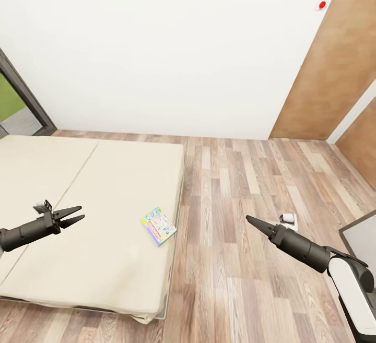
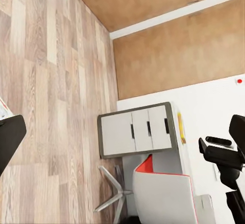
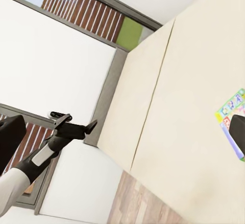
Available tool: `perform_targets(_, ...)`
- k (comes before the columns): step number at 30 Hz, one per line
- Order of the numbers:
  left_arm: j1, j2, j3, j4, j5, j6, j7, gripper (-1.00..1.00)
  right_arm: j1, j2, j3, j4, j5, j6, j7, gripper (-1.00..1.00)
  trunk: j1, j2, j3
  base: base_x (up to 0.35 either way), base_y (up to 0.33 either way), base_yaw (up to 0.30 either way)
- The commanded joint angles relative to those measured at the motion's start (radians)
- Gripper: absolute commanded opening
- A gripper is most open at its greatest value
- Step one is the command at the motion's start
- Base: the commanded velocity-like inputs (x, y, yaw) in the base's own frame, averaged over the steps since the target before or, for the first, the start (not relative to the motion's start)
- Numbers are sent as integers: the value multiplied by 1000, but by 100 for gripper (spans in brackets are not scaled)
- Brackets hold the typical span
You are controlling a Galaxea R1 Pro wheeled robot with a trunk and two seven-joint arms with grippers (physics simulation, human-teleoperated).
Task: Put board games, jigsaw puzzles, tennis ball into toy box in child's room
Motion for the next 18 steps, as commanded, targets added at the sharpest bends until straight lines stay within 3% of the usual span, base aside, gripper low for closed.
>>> perform_targets(1, -1, 0, 0, 0, -1, 11, -4, 100, -1, 0, -1, 0, -1, 5, 2, 100, 1, -2, 0, 0, 0, 0)
perform_targets(18, -1, 0, 0, 0, -2, 11, -4, 100, -1, 0, -1, 14, -2, -23, 1, 100, 1, -2, 28, 0, 0, 0)
